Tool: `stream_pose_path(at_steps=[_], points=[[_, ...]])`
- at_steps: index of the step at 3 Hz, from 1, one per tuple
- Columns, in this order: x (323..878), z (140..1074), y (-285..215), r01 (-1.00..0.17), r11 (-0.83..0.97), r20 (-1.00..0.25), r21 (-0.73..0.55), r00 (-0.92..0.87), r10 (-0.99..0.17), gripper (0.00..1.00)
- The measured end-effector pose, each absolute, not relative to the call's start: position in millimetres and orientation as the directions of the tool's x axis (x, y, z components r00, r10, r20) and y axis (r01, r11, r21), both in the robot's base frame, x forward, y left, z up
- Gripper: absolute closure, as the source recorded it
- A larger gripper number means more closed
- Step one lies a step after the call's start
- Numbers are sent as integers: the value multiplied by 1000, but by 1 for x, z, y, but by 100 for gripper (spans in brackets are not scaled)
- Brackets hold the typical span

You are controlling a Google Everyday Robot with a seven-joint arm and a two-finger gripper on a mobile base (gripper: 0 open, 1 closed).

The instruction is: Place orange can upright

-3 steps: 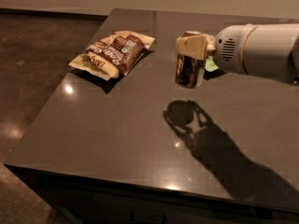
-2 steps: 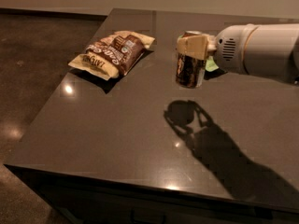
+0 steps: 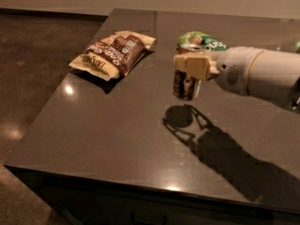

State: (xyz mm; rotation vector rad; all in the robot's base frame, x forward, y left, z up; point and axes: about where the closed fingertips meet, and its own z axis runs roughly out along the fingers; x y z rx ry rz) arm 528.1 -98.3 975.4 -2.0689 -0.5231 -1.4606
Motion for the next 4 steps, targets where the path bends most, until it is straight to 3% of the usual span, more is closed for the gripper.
stream_pose_path(at_steps=[2, 4], points=[[509, 954, -90, 718, -687, 975, -109, 212, 66, 100], [495, 931, -80, 766, -634, 983, -111, 180, 46, 100]])
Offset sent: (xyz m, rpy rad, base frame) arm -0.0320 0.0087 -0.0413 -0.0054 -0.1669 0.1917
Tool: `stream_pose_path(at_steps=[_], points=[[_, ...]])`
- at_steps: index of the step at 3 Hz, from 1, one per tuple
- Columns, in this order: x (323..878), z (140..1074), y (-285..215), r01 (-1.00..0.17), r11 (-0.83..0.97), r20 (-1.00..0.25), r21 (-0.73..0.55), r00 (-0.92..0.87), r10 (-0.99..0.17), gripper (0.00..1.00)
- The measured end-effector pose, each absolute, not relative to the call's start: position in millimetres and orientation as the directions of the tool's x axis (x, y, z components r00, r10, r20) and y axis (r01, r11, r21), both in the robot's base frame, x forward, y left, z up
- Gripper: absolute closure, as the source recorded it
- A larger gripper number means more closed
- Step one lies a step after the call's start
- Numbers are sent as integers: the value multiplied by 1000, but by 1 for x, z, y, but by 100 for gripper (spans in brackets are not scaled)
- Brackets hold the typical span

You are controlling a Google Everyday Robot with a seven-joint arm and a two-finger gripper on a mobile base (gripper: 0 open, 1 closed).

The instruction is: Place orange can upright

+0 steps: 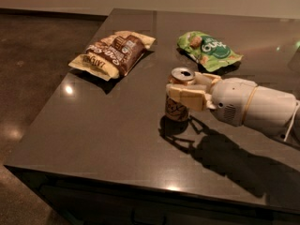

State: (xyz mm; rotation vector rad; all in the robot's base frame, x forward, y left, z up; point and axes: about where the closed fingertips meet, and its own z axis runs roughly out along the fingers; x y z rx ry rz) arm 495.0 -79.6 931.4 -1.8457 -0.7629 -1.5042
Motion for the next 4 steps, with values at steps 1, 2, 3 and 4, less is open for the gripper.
stream_pose_path(at_steps=[1, 2, 3, 4], points=[[492, 928, -76, 778, -619, 988, -104, 154, 28, 85], [490, 926, -74, 786, -610, 991, -97, 136, 18, 63], [488, 922, -71, 798, -598, 993, -80, 118, 24, 38], [485, 919, -70, 809, -584, 994, -66, 106, 34, 15]])
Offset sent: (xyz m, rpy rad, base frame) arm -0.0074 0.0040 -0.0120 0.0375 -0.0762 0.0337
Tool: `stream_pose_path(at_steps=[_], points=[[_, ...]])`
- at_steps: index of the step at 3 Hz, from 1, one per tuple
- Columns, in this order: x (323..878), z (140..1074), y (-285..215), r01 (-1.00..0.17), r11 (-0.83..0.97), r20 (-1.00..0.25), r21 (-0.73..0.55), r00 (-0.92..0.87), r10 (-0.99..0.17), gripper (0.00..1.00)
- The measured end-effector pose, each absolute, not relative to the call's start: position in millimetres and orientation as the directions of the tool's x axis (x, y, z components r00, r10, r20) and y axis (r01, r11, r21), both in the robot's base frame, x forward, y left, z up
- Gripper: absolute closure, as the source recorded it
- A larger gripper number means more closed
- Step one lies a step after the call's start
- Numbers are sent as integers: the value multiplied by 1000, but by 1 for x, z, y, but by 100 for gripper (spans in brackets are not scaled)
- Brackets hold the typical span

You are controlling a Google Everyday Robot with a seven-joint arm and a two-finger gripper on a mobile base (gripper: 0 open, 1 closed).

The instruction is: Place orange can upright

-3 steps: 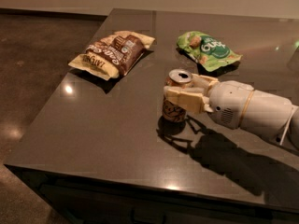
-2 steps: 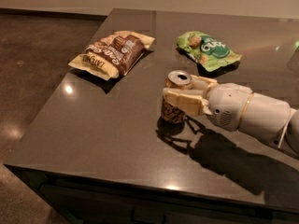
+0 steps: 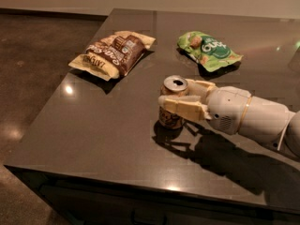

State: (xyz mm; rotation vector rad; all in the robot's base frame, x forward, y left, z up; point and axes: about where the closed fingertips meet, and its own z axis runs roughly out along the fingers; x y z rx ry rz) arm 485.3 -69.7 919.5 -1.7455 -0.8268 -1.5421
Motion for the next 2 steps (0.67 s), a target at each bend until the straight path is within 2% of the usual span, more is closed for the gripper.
stream_pose_path(at_steps=[1, 2], points=[[483, 917, -68, 820, -570, 995, -56, 94, 37, 0], [483, 917, -68, 820, -570, 995, -57, 94, 37, 0]])
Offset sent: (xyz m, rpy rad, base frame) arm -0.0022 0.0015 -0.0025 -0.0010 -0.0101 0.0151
